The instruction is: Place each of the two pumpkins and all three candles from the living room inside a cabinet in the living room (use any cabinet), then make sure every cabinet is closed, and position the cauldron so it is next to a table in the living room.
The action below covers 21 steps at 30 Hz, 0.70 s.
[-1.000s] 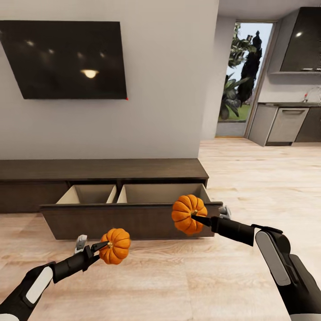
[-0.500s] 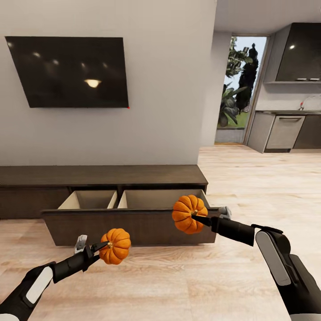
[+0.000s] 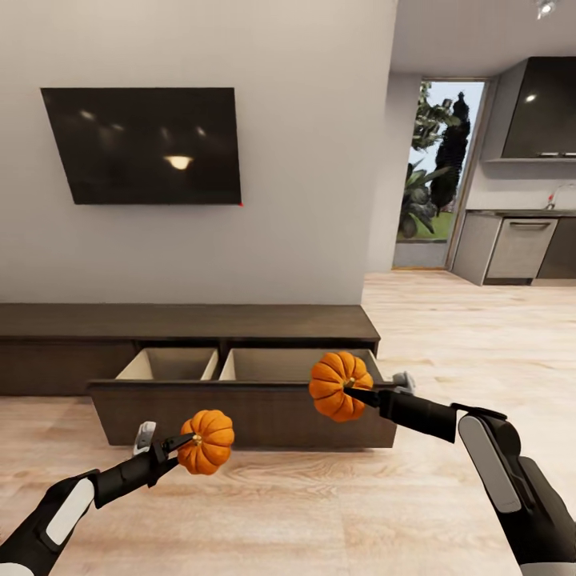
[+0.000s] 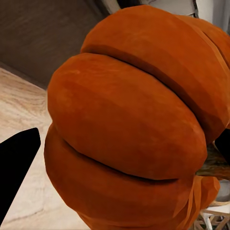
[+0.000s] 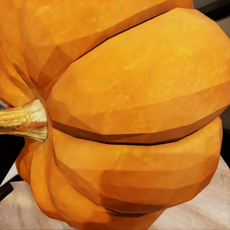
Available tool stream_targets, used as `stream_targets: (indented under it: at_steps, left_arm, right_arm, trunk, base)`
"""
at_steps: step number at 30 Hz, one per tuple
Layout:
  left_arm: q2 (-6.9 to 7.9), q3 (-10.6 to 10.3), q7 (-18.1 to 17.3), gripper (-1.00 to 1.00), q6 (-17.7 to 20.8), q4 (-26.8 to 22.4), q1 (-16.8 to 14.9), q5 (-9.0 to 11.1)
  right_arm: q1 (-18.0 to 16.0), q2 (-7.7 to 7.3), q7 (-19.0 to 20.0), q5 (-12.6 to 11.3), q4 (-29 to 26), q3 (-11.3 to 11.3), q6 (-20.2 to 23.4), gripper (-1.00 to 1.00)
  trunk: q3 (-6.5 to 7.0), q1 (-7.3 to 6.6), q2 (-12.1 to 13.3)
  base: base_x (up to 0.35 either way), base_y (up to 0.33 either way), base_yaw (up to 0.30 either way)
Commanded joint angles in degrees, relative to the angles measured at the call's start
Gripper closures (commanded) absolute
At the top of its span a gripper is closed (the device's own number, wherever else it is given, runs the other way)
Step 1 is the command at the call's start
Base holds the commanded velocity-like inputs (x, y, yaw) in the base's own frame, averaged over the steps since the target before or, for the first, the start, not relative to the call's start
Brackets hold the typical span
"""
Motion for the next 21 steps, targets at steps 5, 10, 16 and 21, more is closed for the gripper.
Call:
stream_targets:
  at_steps: [5, 10, 16, 21]
  left_arm:
    - [-0.11, 0.0, -0.1, 1.0, 0.3, 0.0, 0.0, 0.1]
    - [-0.13, 0.0, -0.1, 1.0, 0.3, 0.0, 0.0, 0.1]
    - [-0.15, -0.1, 0.0, 1.0, 0.3, 0.0, 0.0, 0.0]
    - [-0.28, -0.2, 0.0, 1.0, 0.3, 0.0, -0.1, -0.4]
  right_arm:
    - [0.0, -0.04, 0.2, 0.1, 1.9, -0.1, 0.2, 1.0]
    - [0.0, 0.01, 0.2, 0.1, 2.3, 0.0, 0.2, 1.0]
    - [0.0, -0.03, 0.2, 0.1, 2.6, -0.1, 0.1, 1.0]
    - [0.0, -0.09, 0.2, 0.1, 3.4, -0.2, 0.1, 1.0]
  trunk:
    - [0.6, -0.14, 0.0]
    - [1.26, -0.27, 0.1]
    - [2.05, -0.43, 0.2]
    - [2.71, -0.55, 0.3]
  base:
    - [0.0, 0.0, 0.09]
    - [0.0, 0.0, 0.09]
    - [0.0, 0.0, 0.09]
    - [0.0, 0.0, 0.09]
